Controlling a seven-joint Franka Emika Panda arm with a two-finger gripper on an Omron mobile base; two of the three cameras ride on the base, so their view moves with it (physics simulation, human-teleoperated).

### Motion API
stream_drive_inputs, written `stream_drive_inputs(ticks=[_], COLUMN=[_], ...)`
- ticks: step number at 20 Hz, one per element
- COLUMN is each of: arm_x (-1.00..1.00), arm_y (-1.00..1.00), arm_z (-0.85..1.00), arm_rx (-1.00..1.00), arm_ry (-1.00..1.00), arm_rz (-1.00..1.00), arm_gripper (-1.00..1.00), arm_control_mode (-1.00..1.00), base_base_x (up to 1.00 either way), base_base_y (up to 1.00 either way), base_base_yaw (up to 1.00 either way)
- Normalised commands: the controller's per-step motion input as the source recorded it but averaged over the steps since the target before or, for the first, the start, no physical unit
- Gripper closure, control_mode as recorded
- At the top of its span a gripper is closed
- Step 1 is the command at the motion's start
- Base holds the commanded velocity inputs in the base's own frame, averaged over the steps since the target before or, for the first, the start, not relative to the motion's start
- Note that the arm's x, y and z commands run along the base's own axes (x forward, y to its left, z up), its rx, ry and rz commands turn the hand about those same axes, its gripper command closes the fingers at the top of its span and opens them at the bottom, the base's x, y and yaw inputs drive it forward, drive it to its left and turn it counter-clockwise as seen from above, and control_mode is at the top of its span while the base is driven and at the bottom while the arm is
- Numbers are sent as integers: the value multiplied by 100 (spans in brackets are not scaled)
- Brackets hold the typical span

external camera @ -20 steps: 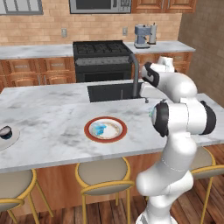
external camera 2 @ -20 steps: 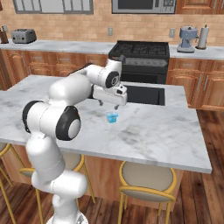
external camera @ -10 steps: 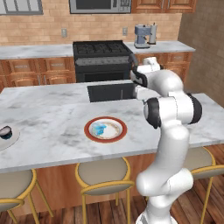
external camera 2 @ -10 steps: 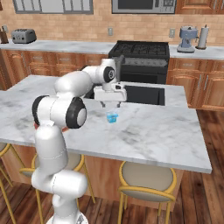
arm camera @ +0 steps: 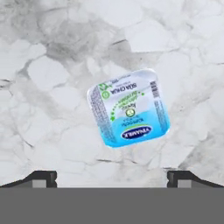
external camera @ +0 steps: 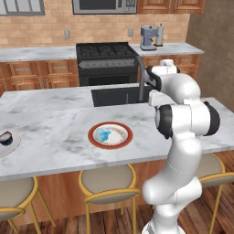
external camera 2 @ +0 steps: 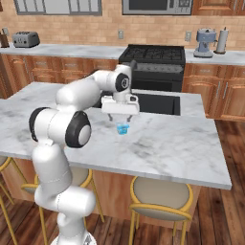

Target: Place two yogurt containers on each plate.

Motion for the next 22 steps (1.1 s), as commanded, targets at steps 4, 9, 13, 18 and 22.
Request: stream_drive_inputs(ticks=[4,9,13,18,22], arm_x=[1,53,55,28,-2], arm_y=[15,0,-15,-6,-3], arm_z=[-6,0,0,-6,-3], arm_rx=[5,0,2,0,0], arm_ry=[-9,-4,0,6,1], arm_rz=[22,24,14,4,0], arm_gripper=[-100,-100,-100,-100,-100], arm_control_mode=[-100,-100,-100,-100,-100], base_base_x=[0,0,0,0,0], base_base_y=[0,0,0,0,0], base_base_yaw=[0,0,0,0,0])
